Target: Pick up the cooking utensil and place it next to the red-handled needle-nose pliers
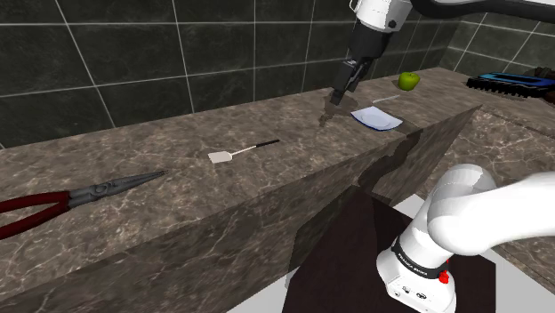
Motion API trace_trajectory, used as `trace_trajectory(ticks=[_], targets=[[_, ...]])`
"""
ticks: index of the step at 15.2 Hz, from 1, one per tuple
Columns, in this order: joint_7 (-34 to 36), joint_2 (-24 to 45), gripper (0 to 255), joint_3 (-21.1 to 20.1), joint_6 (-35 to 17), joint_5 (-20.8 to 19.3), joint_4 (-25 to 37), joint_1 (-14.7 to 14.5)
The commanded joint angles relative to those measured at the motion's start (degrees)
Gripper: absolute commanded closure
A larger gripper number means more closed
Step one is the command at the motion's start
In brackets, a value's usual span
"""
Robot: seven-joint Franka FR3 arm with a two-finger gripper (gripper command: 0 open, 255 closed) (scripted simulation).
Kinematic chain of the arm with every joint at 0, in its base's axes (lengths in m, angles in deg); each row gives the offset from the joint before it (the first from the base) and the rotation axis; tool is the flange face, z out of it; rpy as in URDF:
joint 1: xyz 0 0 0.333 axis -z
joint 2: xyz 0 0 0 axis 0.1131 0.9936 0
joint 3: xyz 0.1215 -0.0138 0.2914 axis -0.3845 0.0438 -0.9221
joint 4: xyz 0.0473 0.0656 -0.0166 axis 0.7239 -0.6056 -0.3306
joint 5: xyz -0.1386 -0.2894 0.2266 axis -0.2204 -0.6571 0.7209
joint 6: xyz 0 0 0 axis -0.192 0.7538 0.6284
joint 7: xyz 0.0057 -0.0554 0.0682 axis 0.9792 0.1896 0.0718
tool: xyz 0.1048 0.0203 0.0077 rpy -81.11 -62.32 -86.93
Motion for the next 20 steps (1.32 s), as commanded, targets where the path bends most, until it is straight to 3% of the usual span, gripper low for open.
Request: trace_trajectory(ticks=[1,10,20], targets=[[0.00,0.00,0,0.00,0.00,0.00,0.00,0.00],[-19.95,17.93,0,6.82,-11.26,-2.86,3.20,-4.34],[-41.05,40.41,0,10.34,-19.03,-2.16,13.79,-8.29]])
